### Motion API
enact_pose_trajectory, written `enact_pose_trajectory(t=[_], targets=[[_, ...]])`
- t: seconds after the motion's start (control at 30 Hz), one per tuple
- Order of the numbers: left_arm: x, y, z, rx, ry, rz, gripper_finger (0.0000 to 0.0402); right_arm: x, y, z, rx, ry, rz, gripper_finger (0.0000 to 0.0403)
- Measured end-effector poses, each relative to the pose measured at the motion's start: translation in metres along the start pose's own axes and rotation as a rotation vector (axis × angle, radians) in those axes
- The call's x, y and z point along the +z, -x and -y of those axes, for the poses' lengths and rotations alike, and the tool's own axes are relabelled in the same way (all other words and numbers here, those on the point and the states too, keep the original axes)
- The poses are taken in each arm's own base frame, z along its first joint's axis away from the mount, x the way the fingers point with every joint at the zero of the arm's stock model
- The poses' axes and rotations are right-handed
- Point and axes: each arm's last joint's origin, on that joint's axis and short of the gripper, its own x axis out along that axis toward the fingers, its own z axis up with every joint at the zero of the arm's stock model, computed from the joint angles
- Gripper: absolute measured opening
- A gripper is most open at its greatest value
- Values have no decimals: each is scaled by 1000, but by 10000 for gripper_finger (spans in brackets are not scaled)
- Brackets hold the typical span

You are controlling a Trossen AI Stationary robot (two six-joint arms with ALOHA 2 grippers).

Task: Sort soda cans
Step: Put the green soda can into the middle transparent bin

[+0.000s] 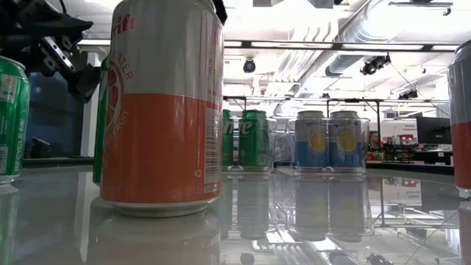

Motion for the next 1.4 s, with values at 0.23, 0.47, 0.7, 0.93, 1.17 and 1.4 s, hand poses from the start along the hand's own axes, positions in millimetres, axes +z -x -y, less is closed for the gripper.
enact_pose_trajectory(t=[0.23, 0.47, 0.7, 0.93, 1.17, 1.4], targets=[[0, 0, 0, 1, 30, -3, 360, 19, -5, -2, -193, 35, -167, 330], [0, 0, 0, 1, 29, -3, 360, 32, -6, 3, -266, -3, -277, 330], [0, 0, 0, 1, 28, -5, 360, 15, -20, 7, -318, 40, -314, 330], [0, 0, 0, 2, 28, -4, 360, 13, -19, 17, -345, -19, -347, 330], [0, 0, 0, 2, 13, -3, 360, 3, -21, 28, -287, -57, -432, 330], [0, 0, 0, 2, 10, -3, 360, 3, -22, 33, -283, -61, -436, 330]])
